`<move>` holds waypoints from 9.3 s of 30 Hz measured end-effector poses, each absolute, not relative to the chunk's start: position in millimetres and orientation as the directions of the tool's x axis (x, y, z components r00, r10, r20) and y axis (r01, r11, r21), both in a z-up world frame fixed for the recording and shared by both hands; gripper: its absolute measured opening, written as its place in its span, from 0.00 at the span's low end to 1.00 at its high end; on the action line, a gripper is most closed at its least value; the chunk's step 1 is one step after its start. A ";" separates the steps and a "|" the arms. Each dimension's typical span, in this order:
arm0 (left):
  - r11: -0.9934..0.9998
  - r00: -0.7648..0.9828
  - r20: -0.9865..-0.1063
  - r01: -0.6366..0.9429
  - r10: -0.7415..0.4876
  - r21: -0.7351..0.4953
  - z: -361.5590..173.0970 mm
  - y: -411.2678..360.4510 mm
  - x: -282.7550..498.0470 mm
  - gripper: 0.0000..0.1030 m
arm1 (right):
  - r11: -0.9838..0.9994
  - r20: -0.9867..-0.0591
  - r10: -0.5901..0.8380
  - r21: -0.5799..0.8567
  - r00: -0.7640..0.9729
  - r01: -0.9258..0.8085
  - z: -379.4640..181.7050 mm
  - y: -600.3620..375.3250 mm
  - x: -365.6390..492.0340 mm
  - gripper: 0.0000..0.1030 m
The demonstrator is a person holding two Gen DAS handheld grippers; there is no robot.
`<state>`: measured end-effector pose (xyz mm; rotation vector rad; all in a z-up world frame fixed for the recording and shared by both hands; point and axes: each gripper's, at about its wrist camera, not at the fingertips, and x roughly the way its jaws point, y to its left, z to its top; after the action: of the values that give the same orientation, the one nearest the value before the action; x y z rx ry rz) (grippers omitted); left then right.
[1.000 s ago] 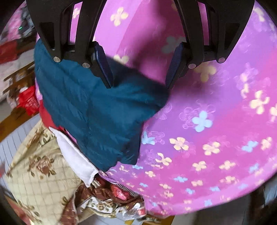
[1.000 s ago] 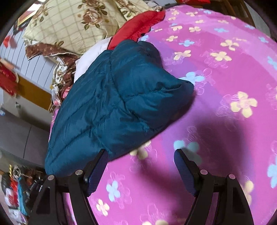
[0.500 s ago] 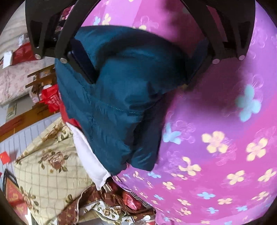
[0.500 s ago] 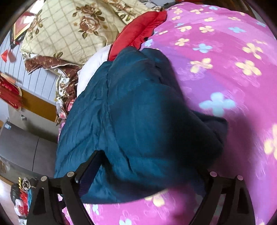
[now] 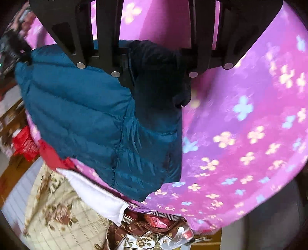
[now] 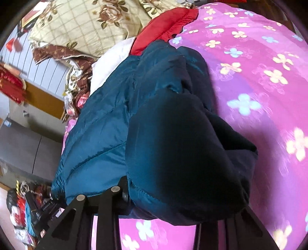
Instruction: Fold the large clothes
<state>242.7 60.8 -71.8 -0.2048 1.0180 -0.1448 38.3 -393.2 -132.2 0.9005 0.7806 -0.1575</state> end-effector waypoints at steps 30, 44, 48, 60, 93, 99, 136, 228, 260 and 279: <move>0.989 0.657 -0.740 0.104 -0.146 -0.103 -7.7 4.0 156.2 0.60 | 0.893 -0.619 -0.216 0.187 0.755 0.409 -35.8 -327.1 -23.8 0.63; 0.995 0.630 -0.775 0.099 -0.044 0.024 -81.7 -63.8 262.0 0.83 | 0.901 -0.715 -0.223 0.109 0.663 0.420 -104.9 -359.8 136.9 0.69; 0.994 0.664 -0.747 0.099 -0.040 0.035 -83.2 -65.8 263.0 0.84 | 0.897 -0.707 -0.238 0.103 0.666 0.430 -111.2 -367.9 146.6 0.75; 0.991 0.816 -0.576 0.033 0.047 0.127 -29.7 -37.8 160.1 0.84 | 0.906 -0.661 -0.283 0.053 0.694 0.420 -69.0 -315.5 39.6 0.75; 1.000 0.909 -0.417 0.002 0.010 0.029 53.9 -4.4 9.7 0.84 | 0.873 -0.636 -0.316 0.096 0.704 0.478 -45.2 -253.1 -128.8 0.75; 0.998 0.907 -0.422 0.027 0.000 0.058 48.6 -3.6 3.3 0.84 | 0.874 -0.669 -0.304 0.087 0.678 0.478 -54.2 -244.3 -118.2 0.75; 0.974 0.756 -0.633 0.225 -0.164 0.016 -0.4 -35.7 10.5 0.84 | 0.900 -0.695 -0.302 0.017 0.652 0.436 -68.5 -209.3 -90.9 0.75; 0.987 0.733 -0.668 0.161 -0.129 -0.014 -16.1 1.5 6.2 0.99 | 0.918 -0.680 -0.321 -0.050 0.659 0.394 -57.4 -169.1 -73.3 0.75; 0.981 0.673 -0.722 0.187 -0.161 -0.044 -31.2 -8.4 7.3 0.99 | 0.903 -0.704 -0.339 -0.056 0.624 0.427 -65.3 -178.9 -79.8 0.75; 0.981 0.653 -0.739 0.186 -0.166 -0.056 -37.3 -9.7 10.1 0.99 | 0.914 -0.716 -0.318 -0.058 0.621 0.402 -72.8 -171.8 -74.7 0.75</move>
<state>10.1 -9.7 -37.3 0.0257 0.8358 -0.1999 -74.7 -171.8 -72.8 0.1119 0.7995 -0.4148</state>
